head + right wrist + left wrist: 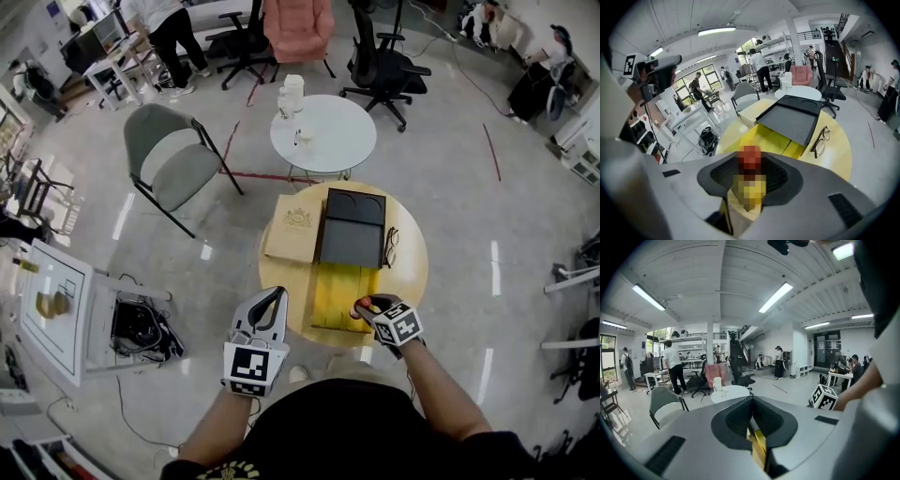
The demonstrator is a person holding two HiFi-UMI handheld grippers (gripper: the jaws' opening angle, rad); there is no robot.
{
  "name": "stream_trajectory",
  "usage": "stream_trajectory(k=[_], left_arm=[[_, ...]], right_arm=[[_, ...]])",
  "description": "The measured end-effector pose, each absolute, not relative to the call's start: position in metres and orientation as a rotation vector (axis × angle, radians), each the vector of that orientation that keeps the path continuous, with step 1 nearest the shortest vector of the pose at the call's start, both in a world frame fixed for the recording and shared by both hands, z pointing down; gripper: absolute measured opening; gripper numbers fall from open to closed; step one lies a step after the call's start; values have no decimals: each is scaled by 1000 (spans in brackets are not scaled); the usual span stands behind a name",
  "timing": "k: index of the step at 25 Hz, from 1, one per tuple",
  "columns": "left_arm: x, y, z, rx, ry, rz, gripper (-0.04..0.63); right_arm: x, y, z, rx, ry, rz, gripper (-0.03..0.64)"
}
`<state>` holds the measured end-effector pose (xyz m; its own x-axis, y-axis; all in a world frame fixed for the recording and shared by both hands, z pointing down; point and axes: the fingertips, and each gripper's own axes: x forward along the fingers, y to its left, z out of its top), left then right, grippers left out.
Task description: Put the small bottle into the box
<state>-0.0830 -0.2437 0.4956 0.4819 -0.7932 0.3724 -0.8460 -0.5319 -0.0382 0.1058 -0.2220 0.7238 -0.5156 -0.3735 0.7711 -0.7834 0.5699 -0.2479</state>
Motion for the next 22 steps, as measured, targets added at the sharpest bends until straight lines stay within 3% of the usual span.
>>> stream_trajectory(k=[22], left_arm=[[-97,-228,497,2583,-1431,561,15]], right_arm=[[92,-211,753,934,-2071,787,147]])
